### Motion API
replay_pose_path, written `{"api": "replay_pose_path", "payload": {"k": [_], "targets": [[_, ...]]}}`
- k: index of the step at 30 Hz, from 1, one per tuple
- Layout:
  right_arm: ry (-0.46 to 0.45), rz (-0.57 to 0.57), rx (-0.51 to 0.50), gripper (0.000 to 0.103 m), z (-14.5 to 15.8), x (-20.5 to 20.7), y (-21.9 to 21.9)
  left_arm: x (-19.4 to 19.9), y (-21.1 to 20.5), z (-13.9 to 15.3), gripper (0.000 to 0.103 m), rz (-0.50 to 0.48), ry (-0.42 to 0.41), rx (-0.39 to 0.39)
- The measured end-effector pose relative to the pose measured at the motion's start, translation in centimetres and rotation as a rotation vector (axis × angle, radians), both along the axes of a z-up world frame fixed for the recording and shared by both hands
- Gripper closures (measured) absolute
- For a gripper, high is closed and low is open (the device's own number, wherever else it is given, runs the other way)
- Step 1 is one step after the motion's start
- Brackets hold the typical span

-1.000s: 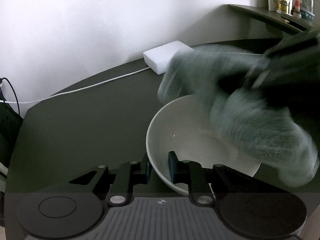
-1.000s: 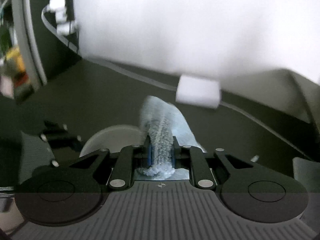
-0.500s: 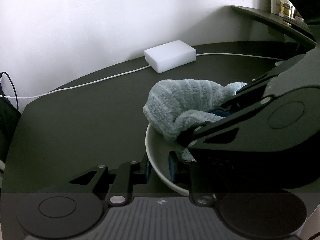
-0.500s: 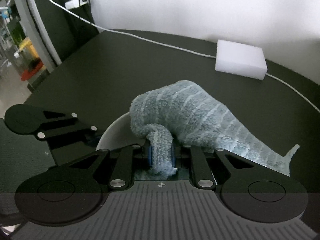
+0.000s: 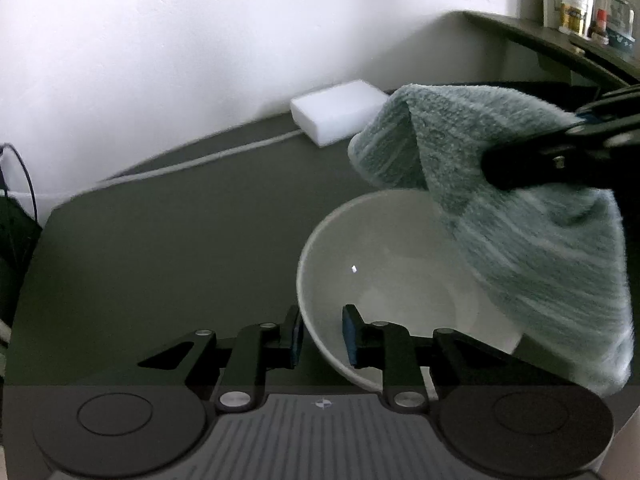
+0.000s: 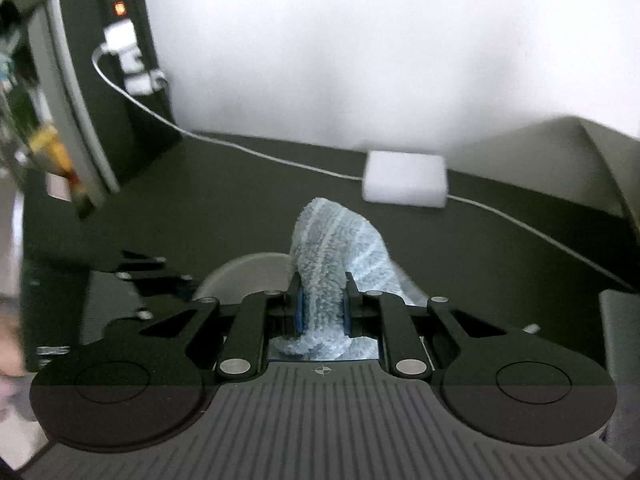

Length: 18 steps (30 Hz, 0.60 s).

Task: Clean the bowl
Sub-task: 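Sweep the towel across the bowl interior with the right gripper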

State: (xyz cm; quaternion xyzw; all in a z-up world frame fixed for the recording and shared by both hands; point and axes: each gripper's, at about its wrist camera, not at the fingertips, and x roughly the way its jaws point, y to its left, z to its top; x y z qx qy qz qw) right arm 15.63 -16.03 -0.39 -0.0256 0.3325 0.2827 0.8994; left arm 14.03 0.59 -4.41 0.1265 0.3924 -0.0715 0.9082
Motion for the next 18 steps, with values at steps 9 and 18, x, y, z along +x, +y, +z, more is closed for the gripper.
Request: {"api": "replay_pose_path", "payload": {"k": [9, 18], "targets": [[0.029, 0.060, 0.000, 0.085, -0.7, 1.1, 1.7, 1.6, -1.1, -0.4, 0.084, -0.067, 0.009, 0.061], [0.196, 0.131, -0.025, 0.087, -4.4, 5.0, 6.1, -0.4, -0.3, -0.6, 0.089, 0.086, 0.013, 0.008]]}}
